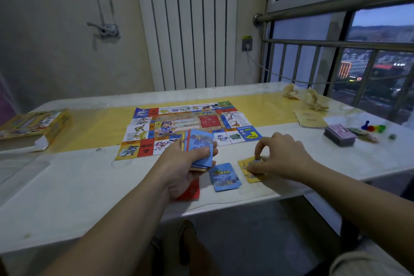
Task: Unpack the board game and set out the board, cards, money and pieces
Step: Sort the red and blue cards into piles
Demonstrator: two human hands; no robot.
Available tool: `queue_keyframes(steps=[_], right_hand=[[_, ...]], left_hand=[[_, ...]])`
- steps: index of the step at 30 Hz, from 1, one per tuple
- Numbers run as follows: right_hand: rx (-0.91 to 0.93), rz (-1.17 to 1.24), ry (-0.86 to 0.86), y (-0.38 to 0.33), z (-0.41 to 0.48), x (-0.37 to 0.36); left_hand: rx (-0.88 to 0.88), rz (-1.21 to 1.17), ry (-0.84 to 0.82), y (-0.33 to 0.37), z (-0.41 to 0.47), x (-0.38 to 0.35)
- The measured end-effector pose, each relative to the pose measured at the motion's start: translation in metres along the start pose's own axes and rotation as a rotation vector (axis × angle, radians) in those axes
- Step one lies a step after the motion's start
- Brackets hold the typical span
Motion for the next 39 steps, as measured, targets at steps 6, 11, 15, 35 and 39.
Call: queue_keyframes(steps=[6,11,15,35,39], right_hand=[[0.203,0.714,0.024,-0.044,-0.004,0.024],[0.252,0.823,-0.102,-0.068,-0.003,0.025],[0.208,0.900,-0.123,-0.064,-0.002,0.024],[0.168,0.900,-0.156,-0.070,-0.008,0.029],[0.197,0.885,-0.171,-0.074,-0.009,0.029]], left_hand=[[0.008,0.088,-0.081,-0.003,-0.003,-0.008],[-0.024,0.131,-0.117,-0.004,-0.006,-0.004],[-0.036,0.080,-0.092,-0.002,-0.008,0.007],[-0.205,0.176,0.035,0.002,-0.004,0.019],[-0.235,0.218,0.075,0.002,-0.002,0.020]])
Point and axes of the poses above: each hand's wrist, its own z-axis towards the middle knuckle, its own x-axis out of the back of the hand, y = z × x, the point moved 4 cm from there along z, towards the middle knuckle, and after that the axes turned 2 degrees about x, right-handed, at the moved point
